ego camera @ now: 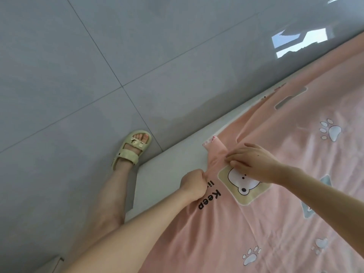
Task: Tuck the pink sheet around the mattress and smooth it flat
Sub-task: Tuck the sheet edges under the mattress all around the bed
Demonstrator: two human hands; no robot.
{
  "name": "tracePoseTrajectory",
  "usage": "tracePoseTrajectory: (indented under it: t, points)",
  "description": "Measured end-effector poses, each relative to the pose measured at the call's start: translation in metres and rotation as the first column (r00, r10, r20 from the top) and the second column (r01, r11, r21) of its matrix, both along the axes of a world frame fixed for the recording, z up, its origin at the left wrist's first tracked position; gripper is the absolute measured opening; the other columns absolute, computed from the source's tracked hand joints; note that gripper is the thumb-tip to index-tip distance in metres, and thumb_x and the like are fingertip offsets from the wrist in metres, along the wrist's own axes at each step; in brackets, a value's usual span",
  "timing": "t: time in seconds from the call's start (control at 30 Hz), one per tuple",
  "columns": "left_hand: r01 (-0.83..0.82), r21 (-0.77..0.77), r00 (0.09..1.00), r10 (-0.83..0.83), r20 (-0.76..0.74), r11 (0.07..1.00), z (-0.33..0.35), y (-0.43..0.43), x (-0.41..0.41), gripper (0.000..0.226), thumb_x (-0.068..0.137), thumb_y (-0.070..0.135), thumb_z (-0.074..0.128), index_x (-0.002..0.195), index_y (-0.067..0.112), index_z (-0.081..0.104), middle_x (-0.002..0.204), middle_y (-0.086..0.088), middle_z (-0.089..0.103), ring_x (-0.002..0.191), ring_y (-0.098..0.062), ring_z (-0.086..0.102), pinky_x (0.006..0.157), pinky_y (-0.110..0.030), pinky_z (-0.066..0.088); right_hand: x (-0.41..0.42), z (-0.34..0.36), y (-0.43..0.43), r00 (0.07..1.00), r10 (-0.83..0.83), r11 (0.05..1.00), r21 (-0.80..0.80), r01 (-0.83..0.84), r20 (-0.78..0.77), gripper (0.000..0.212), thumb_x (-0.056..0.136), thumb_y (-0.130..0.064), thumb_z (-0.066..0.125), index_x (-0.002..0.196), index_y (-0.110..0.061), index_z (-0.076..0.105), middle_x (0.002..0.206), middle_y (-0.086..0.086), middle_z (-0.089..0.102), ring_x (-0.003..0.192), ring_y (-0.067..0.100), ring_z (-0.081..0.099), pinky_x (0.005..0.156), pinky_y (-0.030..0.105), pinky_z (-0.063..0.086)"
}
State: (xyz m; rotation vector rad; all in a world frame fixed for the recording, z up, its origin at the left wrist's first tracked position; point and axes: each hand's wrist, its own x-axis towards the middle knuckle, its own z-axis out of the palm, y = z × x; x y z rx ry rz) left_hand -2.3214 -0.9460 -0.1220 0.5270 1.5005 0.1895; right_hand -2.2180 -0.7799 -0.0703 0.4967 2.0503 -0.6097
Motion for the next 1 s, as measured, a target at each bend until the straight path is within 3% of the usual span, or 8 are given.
tracePoseTrajectory:
  t: [0.23,0.37,0.43,0.6,0.7,0.83,0.93,1.0]
  points:
    - [-0.036,-0.064,0.998,0.039,0.055,0.997,0.0,0.003,-0.003,0.021,0.098,0.027,0.038,0.087,0.014,0.052,0.093,-0.007,0.063,0.089,-0.024,0.058,0.067,-0.028,0.036,-0.011,-0.023,0.0,0.996,0.078,0.994,-0.067,-0.081,-0.043,0.073,0.082,-0.052,0.003,0.121,-0.033,0.061,0.118,-0.014,0.06,0.111,0.014,0.05,0.094,0.028,0.03]
    - [-0.098,-0.038,0.994,0.1,0.049,0.994,-0.003,0.003,-0.009,0.021,0.095,0.035,0.048,0.101,0.016,0.041,0.08,0.001,0.056,0.073,-0.017,0.053,0.06,-0.027,0.038,-0.001,-0.021,0.001,0.984,0.125,0.989,-0.069,-0.134,-0.131,0.046,0.091,-0.038,0.024,0.091,-0.024,0.068,0.089,-0.011,0.067,0.082,0.021,0.06,0.074,0.036,0.046]
    - [-0.079,0.009,0.997,0.079,-0.018,0.997,-0.003,0.005,-0.01,0.03,0.093,0.035,0.052,0.11,0.014,0.04,0.081,-0.002,0.058,0.073,-0.02,0.053,0.065,-0.029,0.038,-0.005,-0.02,-0.001,0.986,0.165,0.982,-0.095,-0.166,-0.02,0.042,0.097,-0.035,0.026,0.094,-0.022,0.066,0.096,-0.011,0.068,0.089,0.018,0.059,0.08,0.034,0.043]
    - [-0.134,0.271,0.979,0.171,-0.115,0.953,0.007,0.032,-0.013,0.033,0.081,0.01,0.063,0.113,0.016,0.055,0.092,0.003,0.052,0.082,-0.015,0.049,0.068,-0.023,0.036,-0.043,-0.004,-0.006,0.929,0.217,0.969,-0.177,-0.169,0.299,0.046,0.101,-0.046,0.02,0.06,-0.029,0.032,0.065,-0.004,0.037,0.058,0.012,0.041,0.074,0.031,0.042]
    - [-0.307,0.356,0.952,0.284,0.118,0.882,0.023,0.044,-0.01,0.033,0.085,-0.001,0.052,0.111,0.015,0.065,0.101,-0.001,0.063,0.095,-0.014,0.058,0.084,-0.023,0.046,-0.041,0.016,-0.008,0.921,0.228,0.959,-0.235,-0.156,0.317,0.038,0.102,-0.041,0.019,0.072,-0.028,0.039,0.07,-0.004,0.038,0.06,0.013,0.037,0.071,0.031,0.037]
    - [-0.384,-0.064,0.747,0.351,0.564,0.921,0.027,0.048,0.007,0.044,0.098,0.045,0.03,0.13,0.026,0.054,0.133,0.009,0.056,0.125,-0.006,0.048,0.111,-0.028,0.032,-0.028,0.023,0.011,0.94,0.193,0.972,-0.186,-0.143,0.281,0.039,0.103,-0.025,0.016,0.093,-0.016,0.052,0.077,-0.003,0.05,0.073,0.016,0.045,0.092,0.031,0.034]
    - [-0.294,-0.133,0.69,0.306,0.656,0.947,0.02,0.06,0.013,0.054,0.099,0.052,0.012,0.134,0.032,0.046,0.137,0.013,0.047,0.126,-0.003,0.042,0.109,-0.024,0.027,-0.011,0.03,0.023,0.965,0.031,0.988,-0.156,0.01,0.262,0.037,0.102,-0.03,0.023,0.099,-0.021,0.058,0.081,-0.006,0.055,0.094,0.018,0.051,0.079,0.017,0.026]
    - [-0.224,-0.184,0.693,0.289,0.66,0.957,0.011,0.067,0.017,0.055,0.097,0.056,0.012,0.14,0.033,0.038,0.143,0.007,0.042,0.13,-0.008,0.039,0.112,-0.029,0.026,-0.002,0.037,0.032,0.966,-0.152,0.982,-0.079,0.171,0.207,0.044,0.095,-0.043,0.026,0.099,-0.028,0.066,0.074,-0.014,0.056,0.09,0.014,0.054,0.077,0.019,0.034]
